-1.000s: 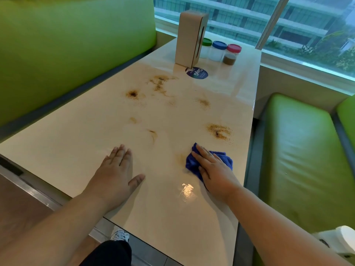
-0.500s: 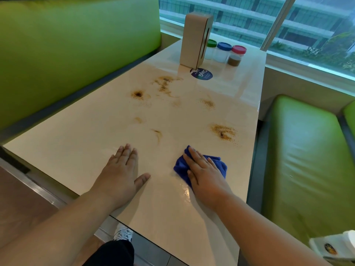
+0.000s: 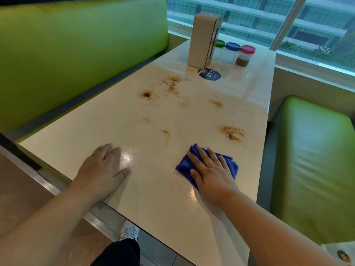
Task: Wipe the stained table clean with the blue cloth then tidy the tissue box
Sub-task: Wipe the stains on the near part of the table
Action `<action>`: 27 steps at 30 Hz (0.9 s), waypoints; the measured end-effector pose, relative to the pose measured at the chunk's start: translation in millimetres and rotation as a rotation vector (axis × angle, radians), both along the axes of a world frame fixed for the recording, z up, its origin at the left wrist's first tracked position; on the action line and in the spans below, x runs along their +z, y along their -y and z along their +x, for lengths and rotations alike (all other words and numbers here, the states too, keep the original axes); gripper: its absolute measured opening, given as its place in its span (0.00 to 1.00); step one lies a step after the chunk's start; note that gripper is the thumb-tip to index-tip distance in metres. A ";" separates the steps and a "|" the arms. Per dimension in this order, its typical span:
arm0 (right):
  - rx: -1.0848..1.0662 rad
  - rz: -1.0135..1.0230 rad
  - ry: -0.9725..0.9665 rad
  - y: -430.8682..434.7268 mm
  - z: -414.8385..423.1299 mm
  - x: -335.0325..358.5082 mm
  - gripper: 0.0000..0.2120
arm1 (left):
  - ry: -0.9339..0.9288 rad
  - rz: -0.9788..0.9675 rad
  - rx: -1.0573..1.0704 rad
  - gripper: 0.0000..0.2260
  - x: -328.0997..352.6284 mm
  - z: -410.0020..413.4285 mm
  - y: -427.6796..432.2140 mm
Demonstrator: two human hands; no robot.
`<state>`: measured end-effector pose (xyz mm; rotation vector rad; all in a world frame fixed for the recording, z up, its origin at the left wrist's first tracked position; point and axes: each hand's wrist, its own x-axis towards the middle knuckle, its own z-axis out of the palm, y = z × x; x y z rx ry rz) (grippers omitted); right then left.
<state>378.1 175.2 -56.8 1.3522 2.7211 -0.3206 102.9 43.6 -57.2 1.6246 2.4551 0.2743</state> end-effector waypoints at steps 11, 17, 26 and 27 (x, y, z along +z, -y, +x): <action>0.342 -0.045 -0.086 32.0 -28.3 2.7 0.27 | -0.061 -0.031 -0.012 0.45 -8.9 -1.6 2.1; 0.227 -0.018 -0.079 21.1 -91.7 -0.4 0.25 | -0.067 -0.036 -0.006 0.44 -8.3 0.0 3.4; 0.235 -0.044 -0.115 -9.7 -59.3 1.0 0.23 | -0.080 -0.064 -0.025 0.49 -6.7 -4.4 5.5; 0.178 -0.030 -0.091 -17.2 -67.2 -0.3 0.24 | -0.074 -0.058 -0.020 0.50 -7.9 -4.6 5.4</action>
